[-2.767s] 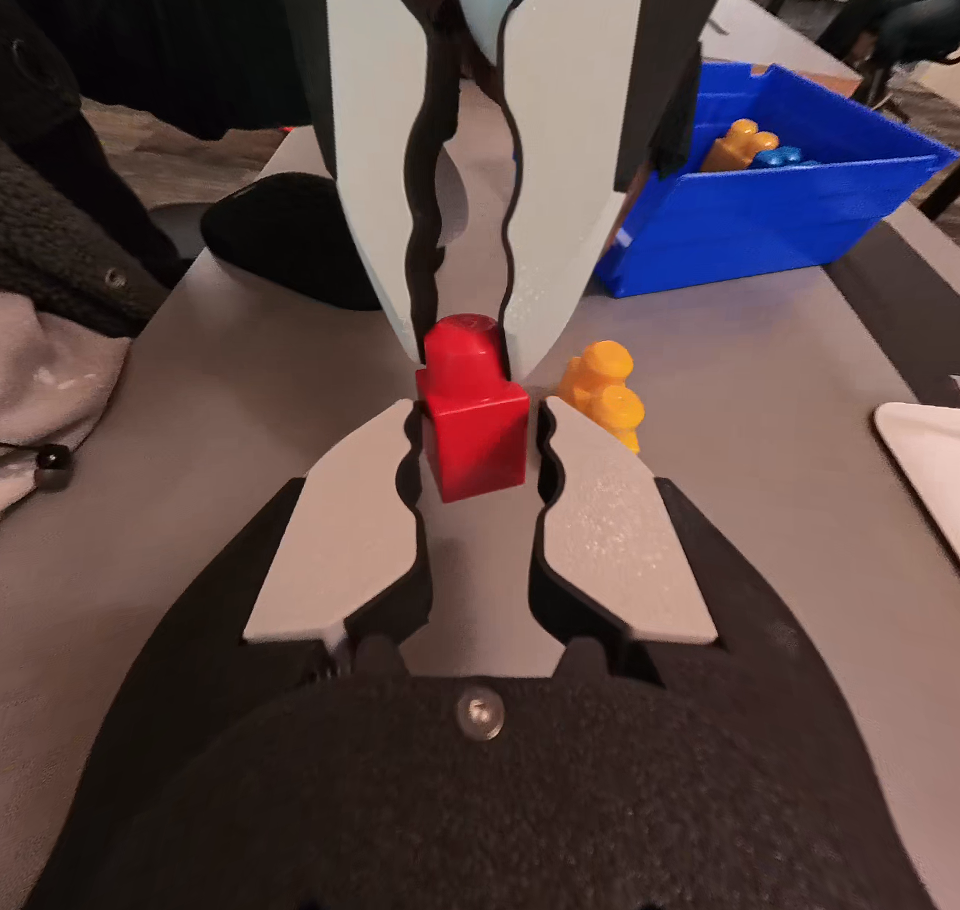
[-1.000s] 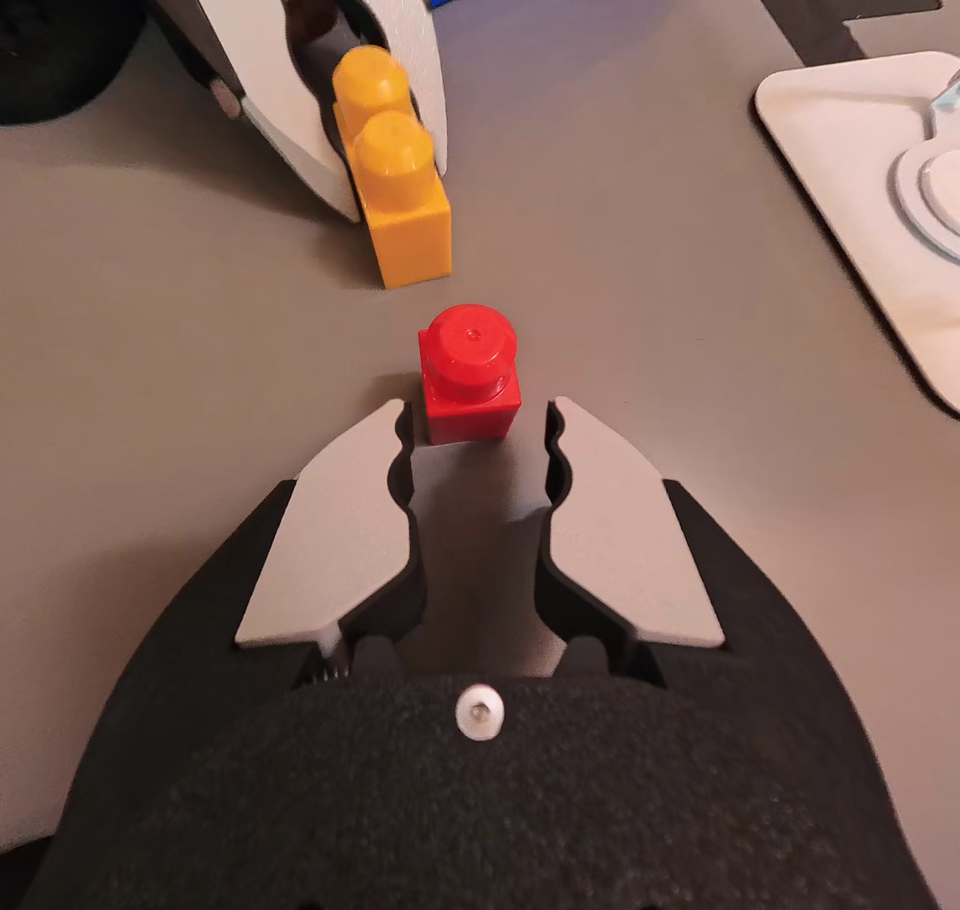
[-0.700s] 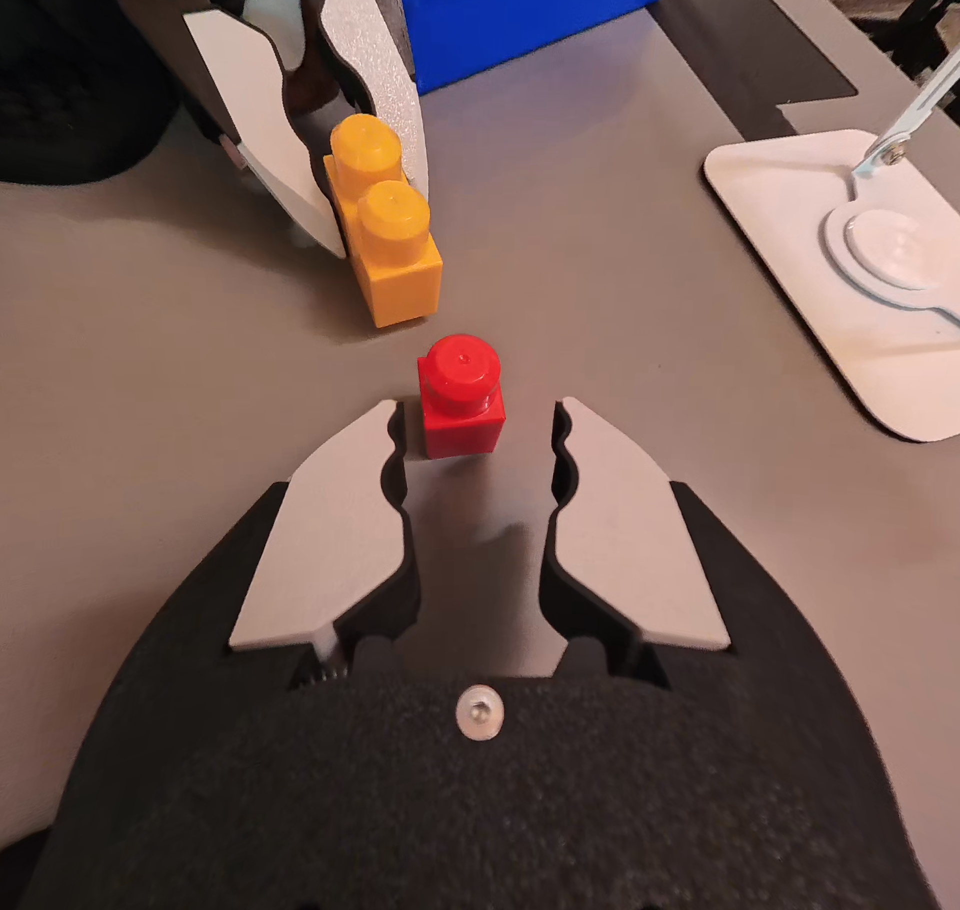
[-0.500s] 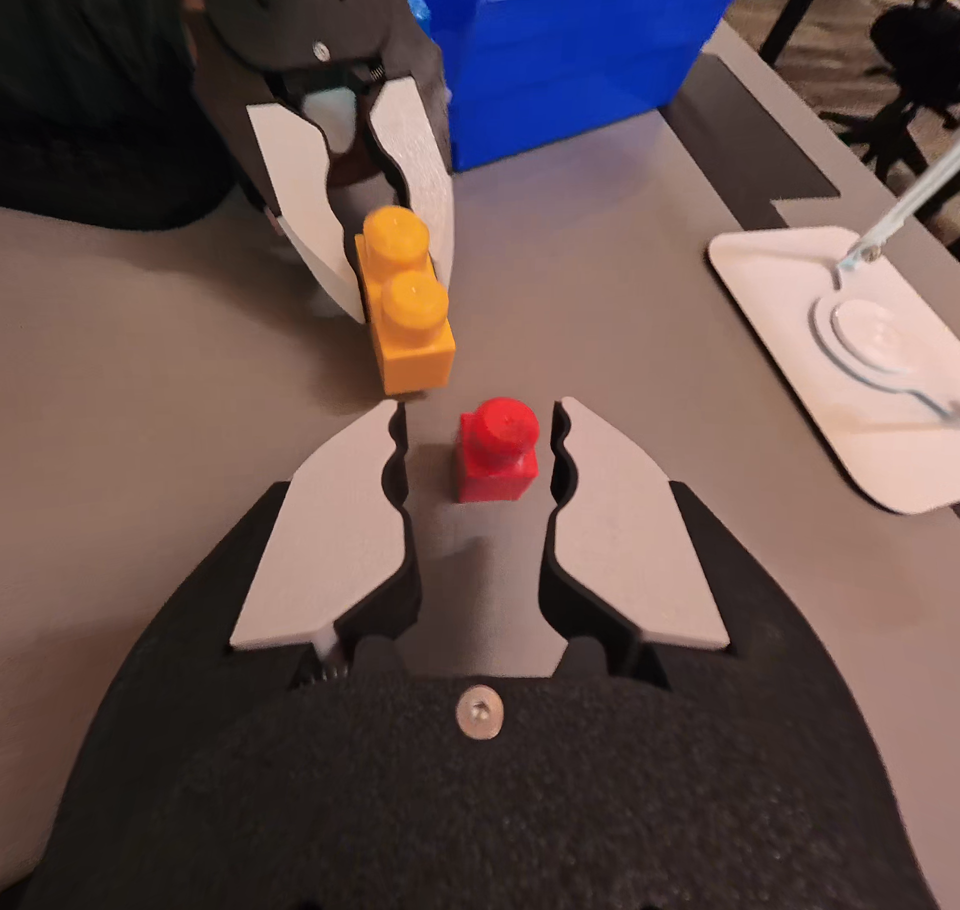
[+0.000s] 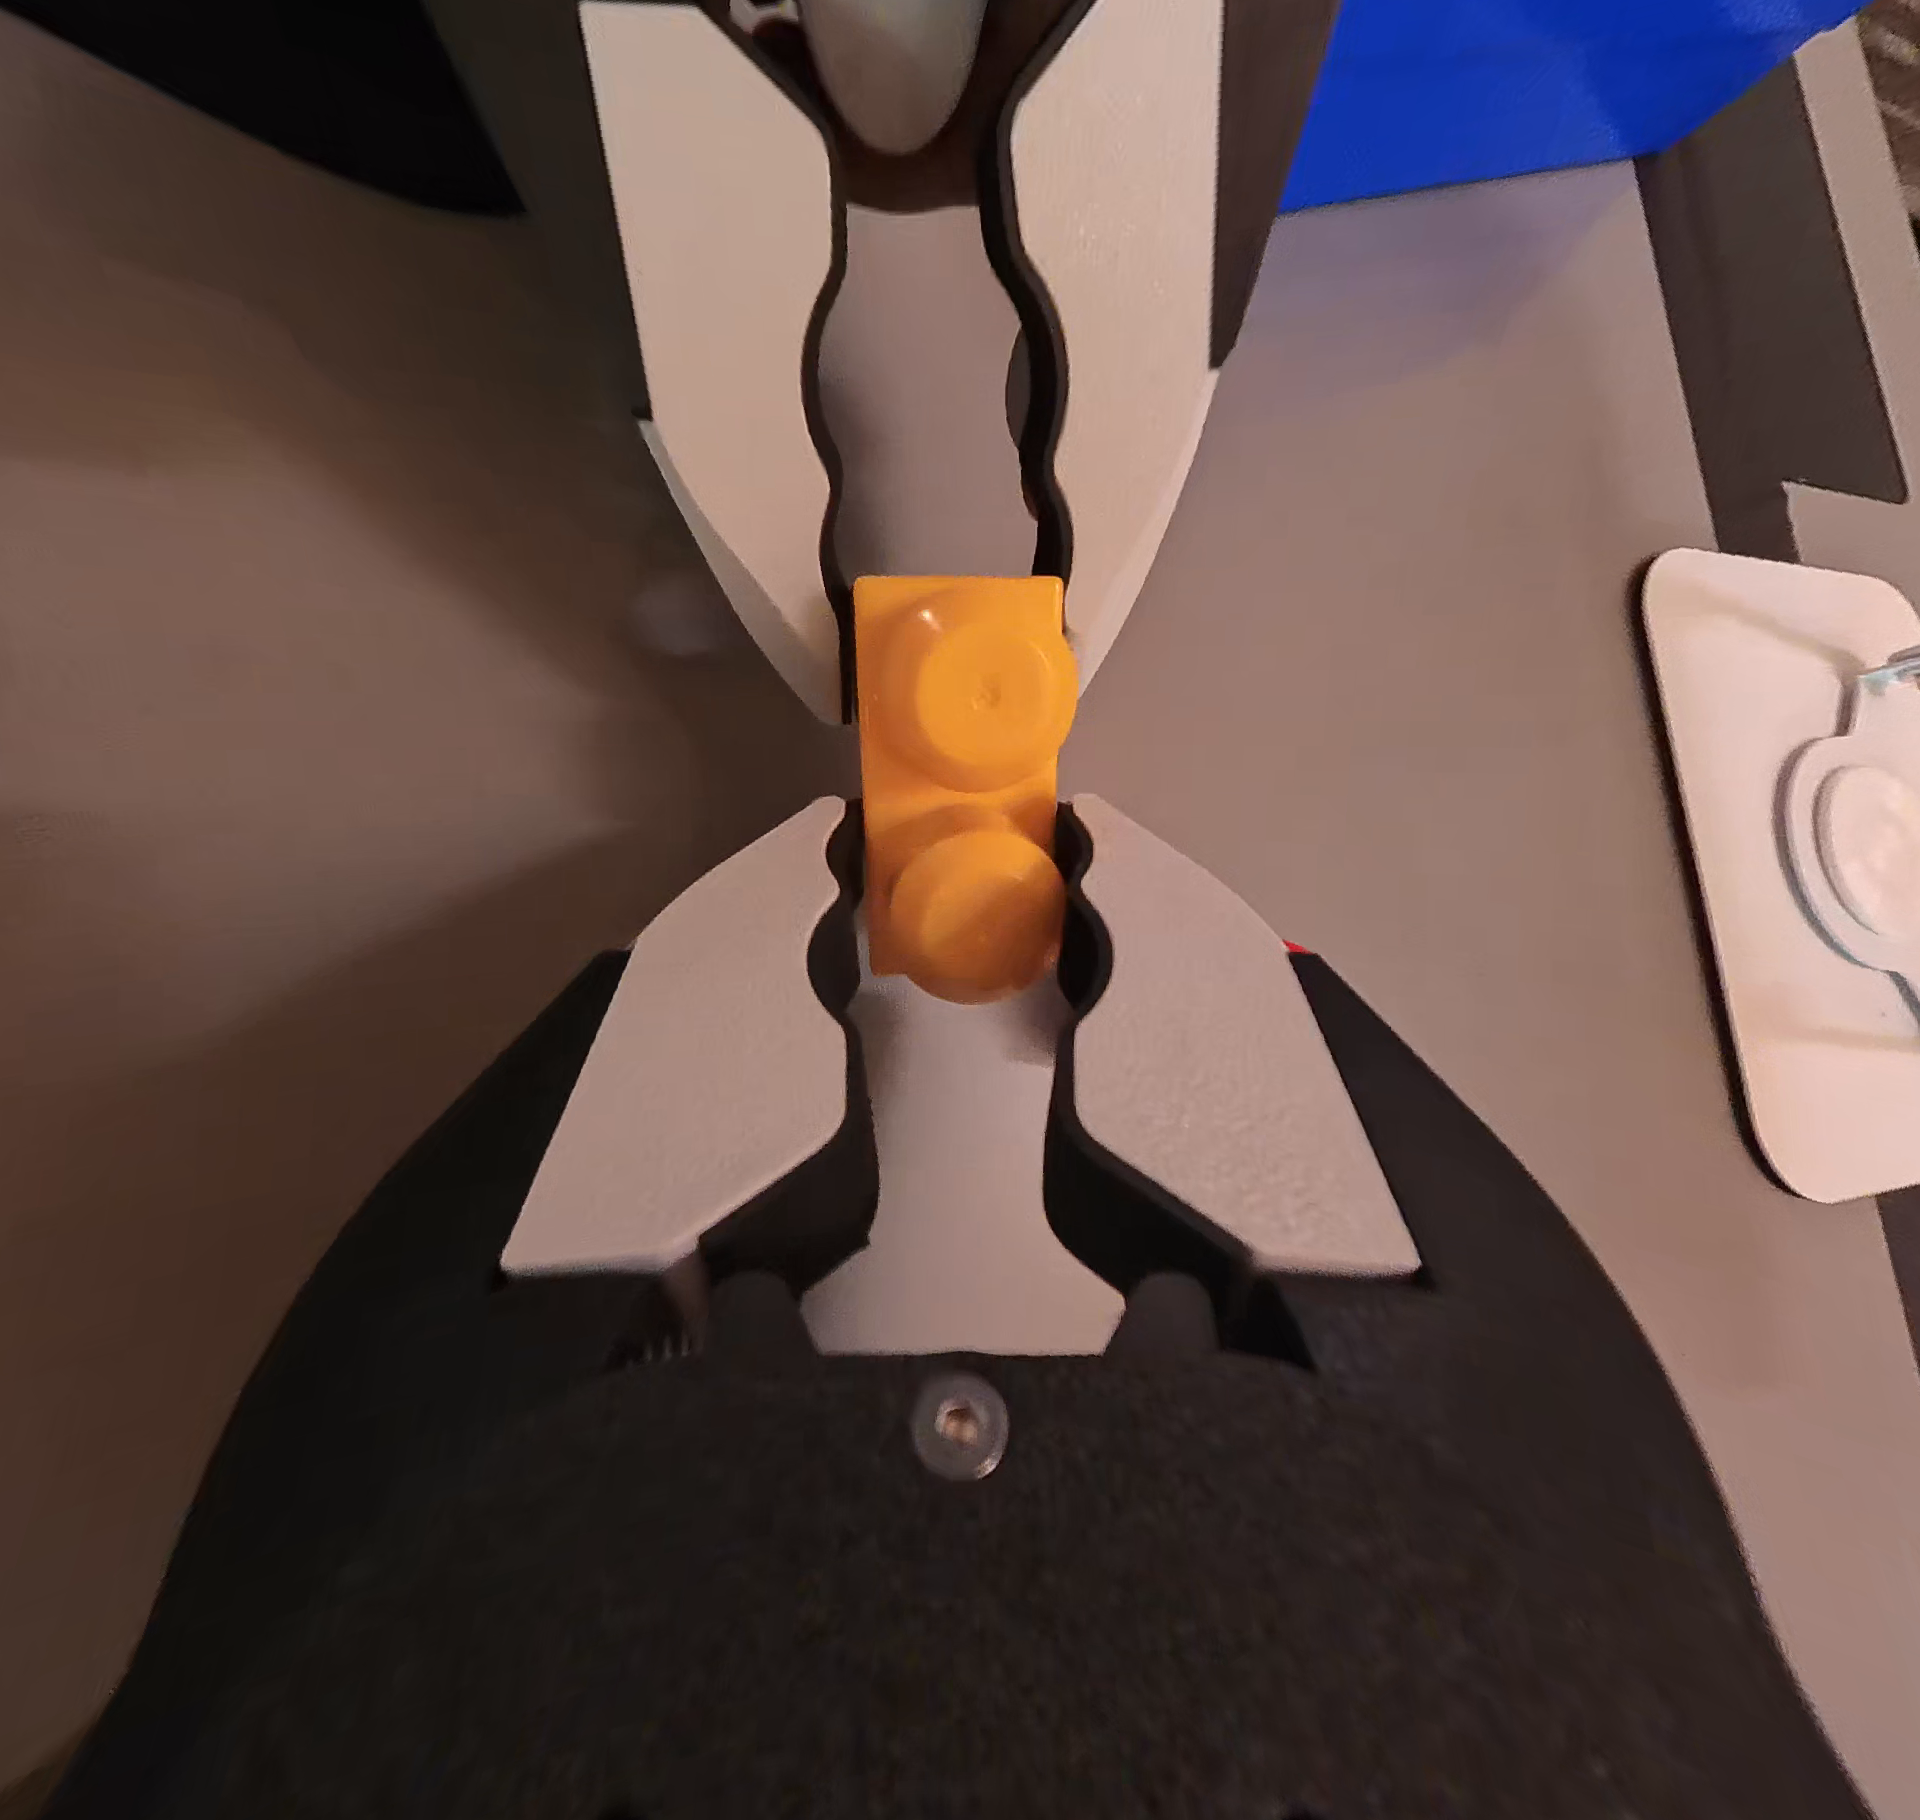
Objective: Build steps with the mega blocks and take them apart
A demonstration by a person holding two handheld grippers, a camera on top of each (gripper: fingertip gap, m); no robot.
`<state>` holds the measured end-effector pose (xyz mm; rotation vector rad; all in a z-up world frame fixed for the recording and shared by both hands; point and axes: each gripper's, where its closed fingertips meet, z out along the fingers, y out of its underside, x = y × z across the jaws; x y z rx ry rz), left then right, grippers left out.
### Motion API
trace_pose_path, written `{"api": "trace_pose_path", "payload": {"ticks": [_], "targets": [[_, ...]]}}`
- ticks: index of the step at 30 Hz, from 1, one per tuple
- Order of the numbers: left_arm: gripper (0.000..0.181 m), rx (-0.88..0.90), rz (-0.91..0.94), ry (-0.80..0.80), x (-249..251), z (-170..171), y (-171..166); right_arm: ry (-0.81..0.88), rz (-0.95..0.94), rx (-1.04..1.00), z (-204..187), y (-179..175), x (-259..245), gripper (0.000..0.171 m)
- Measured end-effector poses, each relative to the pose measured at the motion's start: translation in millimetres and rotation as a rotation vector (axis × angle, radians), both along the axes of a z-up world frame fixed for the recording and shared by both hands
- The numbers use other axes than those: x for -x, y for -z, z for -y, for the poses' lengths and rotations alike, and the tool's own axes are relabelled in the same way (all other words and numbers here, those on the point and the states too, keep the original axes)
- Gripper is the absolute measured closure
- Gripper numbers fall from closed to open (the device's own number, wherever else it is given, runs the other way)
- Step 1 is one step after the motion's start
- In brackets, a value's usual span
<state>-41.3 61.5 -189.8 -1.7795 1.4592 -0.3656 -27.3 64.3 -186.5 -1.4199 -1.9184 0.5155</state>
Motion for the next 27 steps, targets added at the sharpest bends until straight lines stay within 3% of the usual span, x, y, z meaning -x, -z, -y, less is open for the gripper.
{"api": "trace_pose_path", "payload": {"ticks": [4,11,16,27], "targets": [[0.144,-0.007,0.188,0.007,-2,-1,-29,-0.031,-0.170,0.108,0,-26,0,0.137],[0.132,-0.021,0.649,0.014,-3,0,-99,-0.118,-0.749,0.420,0,-114,-11,0.137],[0.131,-0.004,0.830,0.046,-6,9,-126,-0.121,-0.787,0.434,4,-112,-4,0.136],[0.140,-0.015,0.871,0.026,-12,8,-128,-0.120,-0.823,0.439,12,-110,9,0.136]]}}
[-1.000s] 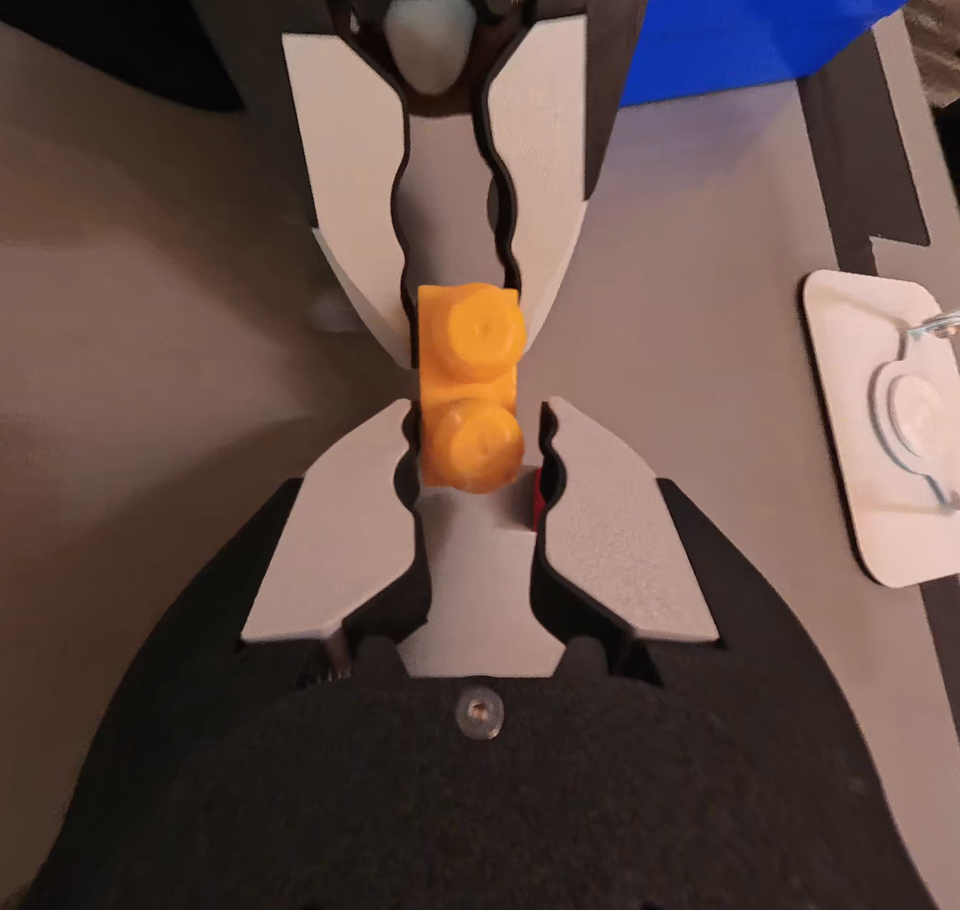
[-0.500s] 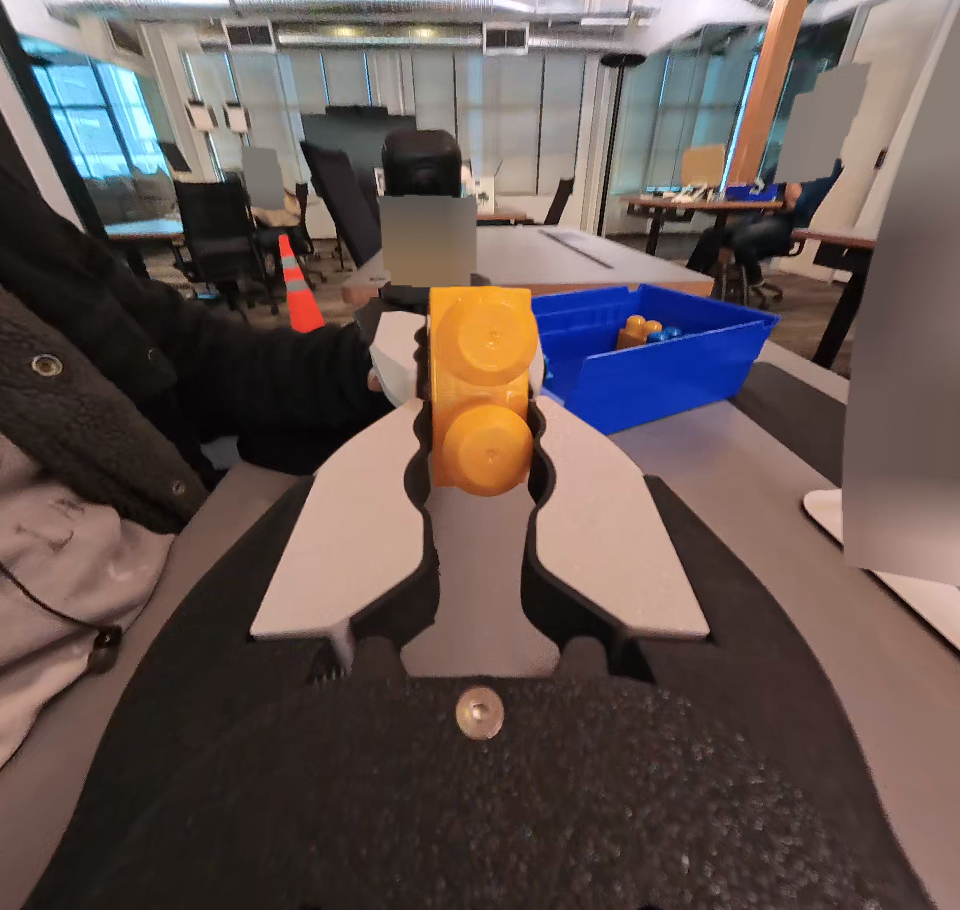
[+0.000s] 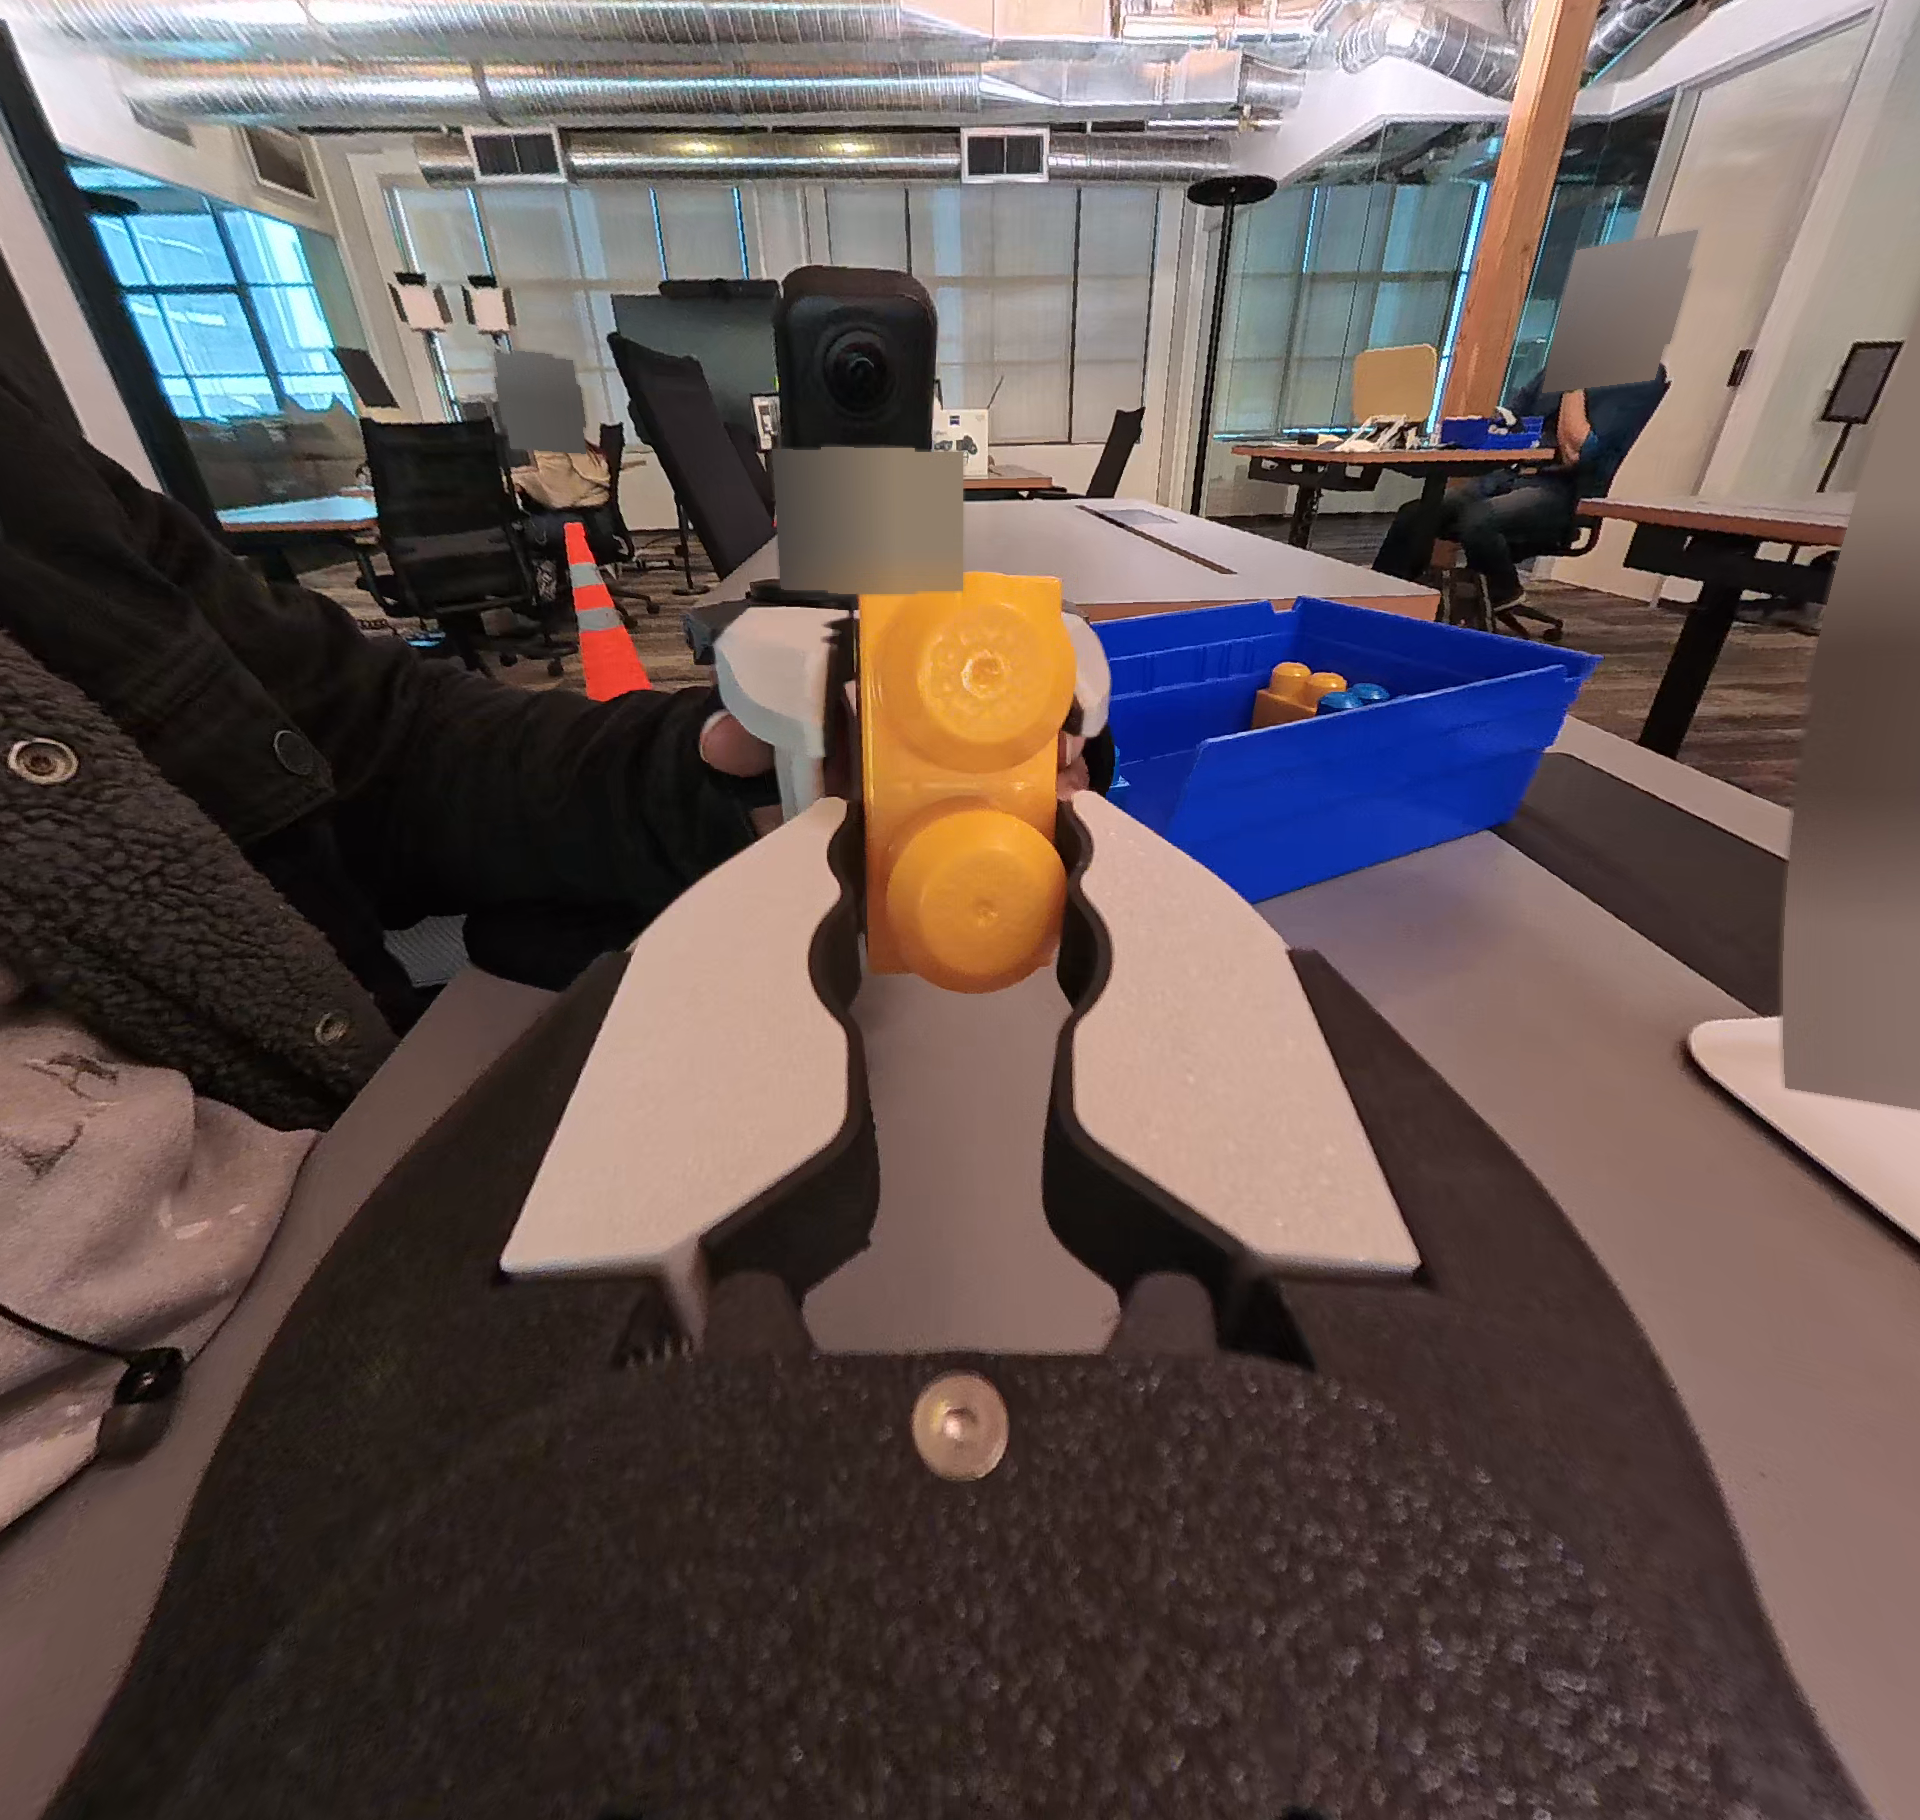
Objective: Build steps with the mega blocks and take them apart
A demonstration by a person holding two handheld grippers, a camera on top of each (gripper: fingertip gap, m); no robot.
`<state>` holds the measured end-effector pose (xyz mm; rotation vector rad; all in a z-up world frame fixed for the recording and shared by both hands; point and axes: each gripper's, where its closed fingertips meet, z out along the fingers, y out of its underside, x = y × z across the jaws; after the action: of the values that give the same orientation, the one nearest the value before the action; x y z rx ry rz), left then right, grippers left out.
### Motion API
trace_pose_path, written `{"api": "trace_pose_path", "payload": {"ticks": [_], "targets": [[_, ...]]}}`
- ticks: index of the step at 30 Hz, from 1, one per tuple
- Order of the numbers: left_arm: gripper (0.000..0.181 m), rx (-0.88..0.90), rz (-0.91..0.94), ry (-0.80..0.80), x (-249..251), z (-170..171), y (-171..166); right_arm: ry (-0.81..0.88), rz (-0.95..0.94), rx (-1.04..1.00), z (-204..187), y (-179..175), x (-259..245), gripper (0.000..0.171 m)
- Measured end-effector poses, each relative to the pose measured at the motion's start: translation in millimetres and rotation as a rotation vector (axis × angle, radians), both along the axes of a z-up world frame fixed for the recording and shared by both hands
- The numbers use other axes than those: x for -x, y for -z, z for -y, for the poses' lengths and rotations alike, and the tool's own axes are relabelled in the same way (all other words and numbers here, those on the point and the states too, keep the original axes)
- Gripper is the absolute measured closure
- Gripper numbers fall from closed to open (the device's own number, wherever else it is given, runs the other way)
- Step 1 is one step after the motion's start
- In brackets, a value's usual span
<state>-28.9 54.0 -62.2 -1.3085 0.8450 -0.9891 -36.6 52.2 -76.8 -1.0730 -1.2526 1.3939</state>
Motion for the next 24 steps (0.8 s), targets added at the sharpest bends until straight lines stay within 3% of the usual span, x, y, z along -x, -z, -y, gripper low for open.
{"api": "trace_pose_path", "payload": {"ticks": [7,11,14,18,24], "targets": [[0.145,0.006,-0.034,-0.002,1,-1,4,0.008,0.031,-0.002,1,4,4,0.136],[0.144,0.013,-0.051,-0.006,6,-3,6,0.032,0.140,-0.050,-6,10,-1,0.132],[0.144,0.012,-0.086,-0.008,16,-6,9,0.128,0.299,-0.135,-30,24,-13,0.122],[0.144,0.036,-0.140,-0.011,26,-13,24,0.266,0.580,-0.185,-67,62,-37,0.122],[0.145,0.059,-0.258,-0.044,31,-24,49,0.282,0.843,-0.193,-76,104,-41,0.122]]}}
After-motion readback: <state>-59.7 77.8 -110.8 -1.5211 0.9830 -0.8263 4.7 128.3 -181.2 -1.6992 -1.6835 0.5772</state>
